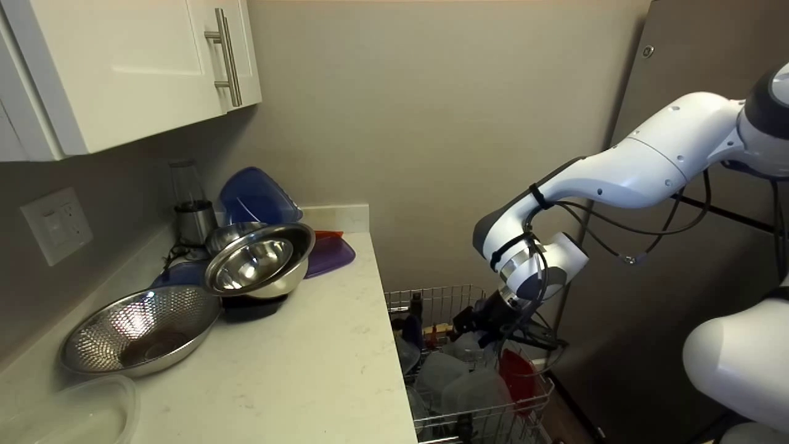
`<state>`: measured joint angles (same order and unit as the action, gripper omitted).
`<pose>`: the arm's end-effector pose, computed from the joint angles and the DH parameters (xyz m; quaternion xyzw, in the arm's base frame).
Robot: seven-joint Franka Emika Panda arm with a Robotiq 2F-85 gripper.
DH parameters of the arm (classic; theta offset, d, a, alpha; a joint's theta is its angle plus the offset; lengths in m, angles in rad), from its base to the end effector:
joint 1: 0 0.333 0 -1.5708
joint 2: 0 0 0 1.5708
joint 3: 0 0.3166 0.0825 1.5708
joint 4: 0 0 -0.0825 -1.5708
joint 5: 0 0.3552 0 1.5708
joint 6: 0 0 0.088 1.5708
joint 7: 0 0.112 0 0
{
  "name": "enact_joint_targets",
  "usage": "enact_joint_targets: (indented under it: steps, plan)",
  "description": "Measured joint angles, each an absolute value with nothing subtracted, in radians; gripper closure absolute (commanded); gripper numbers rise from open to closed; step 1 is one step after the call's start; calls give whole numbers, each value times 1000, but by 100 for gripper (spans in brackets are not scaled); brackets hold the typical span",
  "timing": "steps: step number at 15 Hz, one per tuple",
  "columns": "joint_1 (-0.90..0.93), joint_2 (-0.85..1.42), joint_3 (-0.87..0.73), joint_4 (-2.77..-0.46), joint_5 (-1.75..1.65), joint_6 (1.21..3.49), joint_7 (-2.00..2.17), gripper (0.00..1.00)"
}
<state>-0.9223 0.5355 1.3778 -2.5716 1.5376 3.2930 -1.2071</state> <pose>0.3834 0.1096 0.2264 -0.9591 0.0304 -0.1341 0.2475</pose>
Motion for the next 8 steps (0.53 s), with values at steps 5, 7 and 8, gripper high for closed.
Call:
enact_joint_targets:
  steps: [5, 7, 8]
  plan:
    - [-915, 518, 1382, -2583, 1542, 3303, -1205, 0]
    - [-915, 518, 1382, -2583, 1542, 3303, -1205, 0]
    - [-915, 518, 1382, -2583, 1542, 3303, -1205, 0]
